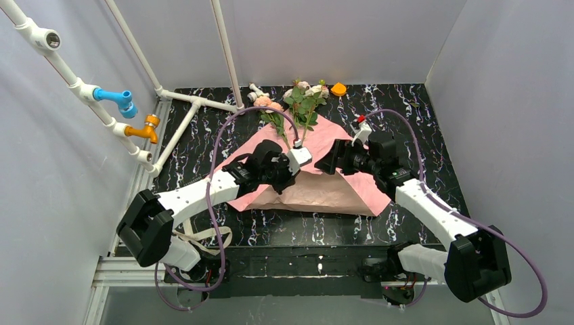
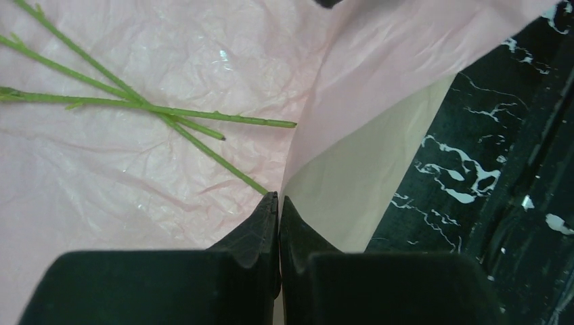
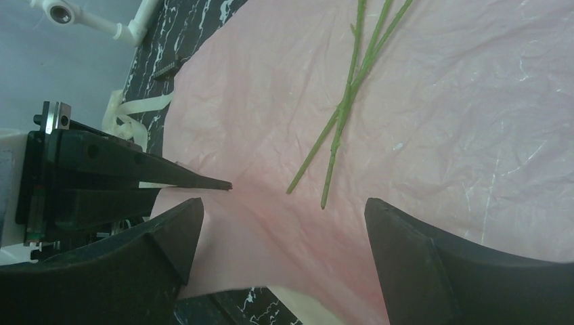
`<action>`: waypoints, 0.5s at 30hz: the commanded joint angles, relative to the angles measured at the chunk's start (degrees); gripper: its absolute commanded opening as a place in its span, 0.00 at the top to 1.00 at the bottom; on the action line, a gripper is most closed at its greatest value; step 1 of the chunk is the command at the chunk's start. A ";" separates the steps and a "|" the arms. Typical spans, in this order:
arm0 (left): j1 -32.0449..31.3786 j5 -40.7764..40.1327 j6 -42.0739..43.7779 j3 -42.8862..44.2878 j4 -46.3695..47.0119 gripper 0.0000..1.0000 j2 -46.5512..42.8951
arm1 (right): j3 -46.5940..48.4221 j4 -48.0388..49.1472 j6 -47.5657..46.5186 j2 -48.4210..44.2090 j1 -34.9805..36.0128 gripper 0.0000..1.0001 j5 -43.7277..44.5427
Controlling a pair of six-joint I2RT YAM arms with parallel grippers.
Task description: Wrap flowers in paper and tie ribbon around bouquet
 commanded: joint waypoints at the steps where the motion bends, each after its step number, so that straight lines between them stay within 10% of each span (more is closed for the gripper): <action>1: 0.28 8.19 1.60 3.55 -7.77 1.00 0.30 | 0.31 -1.33 -0.45 -0.68 -0.12 0.02 -0.16; 15: 9.11 17.47 -1.21 9.13 -9.33 1.00 8.64 | -0.23 3.71 -0.36 -9.60 -0.28 0.02 6.46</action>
